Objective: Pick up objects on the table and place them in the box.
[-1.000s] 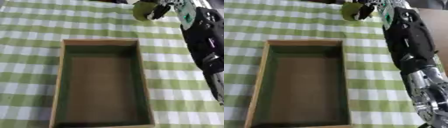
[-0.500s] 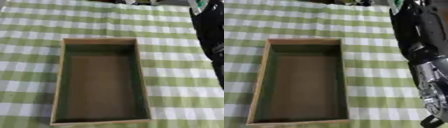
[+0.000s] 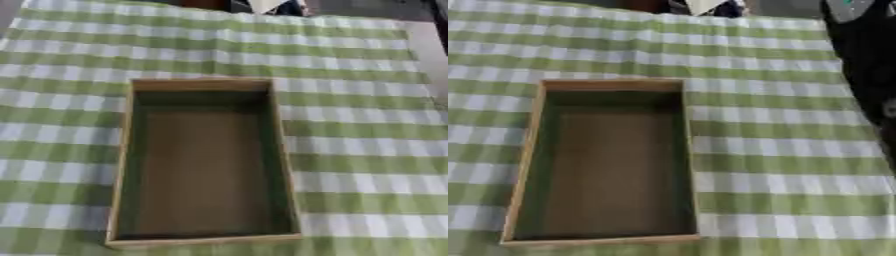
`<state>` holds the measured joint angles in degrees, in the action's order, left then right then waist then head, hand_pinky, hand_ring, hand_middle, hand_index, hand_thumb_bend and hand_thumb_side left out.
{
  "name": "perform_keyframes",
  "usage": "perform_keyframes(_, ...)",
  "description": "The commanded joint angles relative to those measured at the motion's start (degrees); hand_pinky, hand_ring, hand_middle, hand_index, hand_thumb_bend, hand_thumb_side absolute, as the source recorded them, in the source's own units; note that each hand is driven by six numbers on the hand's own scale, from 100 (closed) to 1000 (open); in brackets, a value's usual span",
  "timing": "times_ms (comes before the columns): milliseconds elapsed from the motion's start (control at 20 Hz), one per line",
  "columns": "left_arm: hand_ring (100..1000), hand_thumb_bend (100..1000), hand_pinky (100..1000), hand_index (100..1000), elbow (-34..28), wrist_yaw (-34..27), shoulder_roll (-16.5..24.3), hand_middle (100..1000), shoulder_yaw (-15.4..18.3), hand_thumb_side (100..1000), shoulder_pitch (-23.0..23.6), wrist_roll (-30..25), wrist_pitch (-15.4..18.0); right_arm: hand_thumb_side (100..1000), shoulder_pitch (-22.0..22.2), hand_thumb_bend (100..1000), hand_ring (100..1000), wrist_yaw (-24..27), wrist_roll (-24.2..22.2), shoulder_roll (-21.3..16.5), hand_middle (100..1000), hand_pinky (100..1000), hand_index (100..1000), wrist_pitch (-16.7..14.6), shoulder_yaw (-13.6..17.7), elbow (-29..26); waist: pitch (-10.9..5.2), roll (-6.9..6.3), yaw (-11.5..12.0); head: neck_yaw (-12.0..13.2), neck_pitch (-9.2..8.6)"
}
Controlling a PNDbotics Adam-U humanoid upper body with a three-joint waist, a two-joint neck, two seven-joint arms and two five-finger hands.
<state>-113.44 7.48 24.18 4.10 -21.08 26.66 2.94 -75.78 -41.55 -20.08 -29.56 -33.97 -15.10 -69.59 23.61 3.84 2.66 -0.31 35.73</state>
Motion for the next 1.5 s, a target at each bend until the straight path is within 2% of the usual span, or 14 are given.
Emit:
perform_keyframes(50, 692, 100, 513, 805, -1.15, 0.03, 1.12, 555, 0.57, 704, -0.06, 0.2, 0.04, 100, -0.38, 305, 528, 5.86, -0.2, -2.73, 441, 657, 540, -0.08, -3.64, -6.3, -2.07, -0.52, -0.2, 0.13, 0.4)
perform_keyframes(450, 693, 100, 513, 805, -1.15, -0.07, 0.88, 555, 0.58, 704, 0.31, 0.28, 0.05, 100, 1.95, 248, 523, 14.85, -1.56, -2.02, 433, 664, 537, 2.13, -9.37, -13.17, -3.01, -0.92, -0.77, -0.54, 1.67)
perform_keyframes(600, 694, 100, 513, 805, -1.15, -0.07, 0.79, 556, 0.56, 704, 0.45, 0.26, 0.0, 100, 2.65, 246, 522, 15.85, -2.68, -1.14, 432, 664, 536, 2.05, -10.73, -14.28, -3.2, -0.96, -1.03, -0.72, 2.23)
perform_keyframes(1050, 696, 100, 512, 805, -1.15, -0.14, 0.62, 556, 0.48, 705, 0.75, 0.14, -0.17, 100, 7.19, 190, 523, 14.74, -3.44, 3.29, 433, 671, 539, -0.82, -14.67, -12.37, -3.71, -1.01, -1.74, -0.28, 2.93)
perform_keyframes(1300, 697, 100, 512, 805, -1.15, -0.2, 0.45, 556, 0.43, 705, 0.72, 0.07, -0.2, 100, 9.56, 193, 527, 11.3, -3.05, 5.71, 441, 674, 544, -3.91, -16.31, -10.06, -3.64, -1.16, -1.56, -0.55, 2.82)
perform_keyframes(1500, 698, 100, 511, 805, -1.15, -0.23, 0.39, 556, 0.39, 706, 0.69, 0.01, -0.24, 100, 11.26, 181, 532, 8.2, -1.87, 6.88, 446, 678, 537, -5.08, -17.19, -7.95, -3.53, -1.17, -1.53, -0.74, 2.89)
